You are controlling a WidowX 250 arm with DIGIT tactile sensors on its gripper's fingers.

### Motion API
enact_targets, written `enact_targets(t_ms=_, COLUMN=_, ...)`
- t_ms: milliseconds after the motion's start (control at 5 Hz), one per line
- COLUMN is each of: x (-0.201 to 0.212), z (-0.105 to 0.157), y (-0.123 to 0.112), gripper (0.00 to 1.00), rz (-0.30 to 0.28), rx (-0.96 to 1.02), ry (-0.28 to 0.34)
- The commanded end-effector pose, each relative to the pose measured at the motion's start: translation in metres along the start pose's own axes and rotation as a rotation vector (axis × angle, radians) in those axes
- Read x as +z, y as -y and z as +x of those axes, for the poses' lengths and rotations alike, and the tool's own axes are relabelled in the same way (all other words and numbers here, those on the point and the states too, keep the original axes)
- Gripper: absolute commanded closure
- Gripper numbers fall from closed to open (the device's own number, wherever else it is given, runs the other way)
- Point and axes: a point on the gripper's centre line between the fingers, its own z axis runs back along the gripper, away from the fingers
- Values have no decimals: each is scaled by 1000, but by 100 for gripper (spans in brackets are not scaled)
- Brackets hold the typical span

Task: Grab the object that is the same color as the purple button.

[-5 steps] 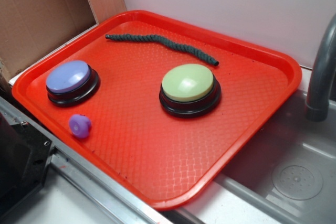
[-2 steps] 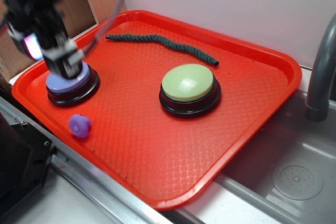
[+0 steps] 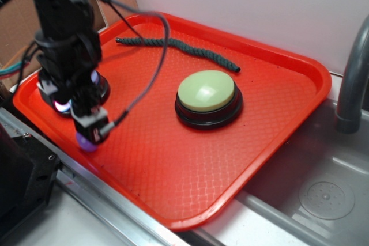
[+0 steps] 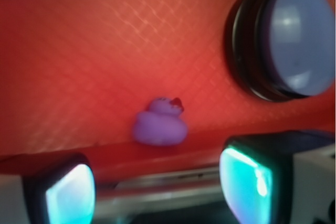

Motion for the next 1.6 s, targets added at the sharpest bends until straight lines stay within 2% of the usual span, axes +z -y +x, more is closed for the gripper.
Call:
enact_targets(t_ms=0, x=-24, z=3, y=-3, gripper=0, rz=68, rx=21, ry=-8)
enact_targets(t_ms=200, x=-32, z=4, y=-6, gripper=0, rz=67, rx=36, ry=-29)
enact_targets(t_ms=400, x=-35, z=5, y=-12, gripper=93, rz=59, rx=73, ry=-39)
enact_targets(t_ms=600, x=-32, z=6, y=-17, gripper=100, rz=30, rx=98, ry=-39)
enact_targets(t_ms=800, x=-28, z=6, y=-18, gripper=100, rz=27, rx=109, ry=-49)
enact_targets(t_ms=1000, x=-3, z=7, y=-20, gripper=100, rz=20, rx=110, ry=-82)
enact_targets(t_ms=1400, x=75, z=9, y=-27, gripper=100, rz=-83, rx=45, ry=-74)
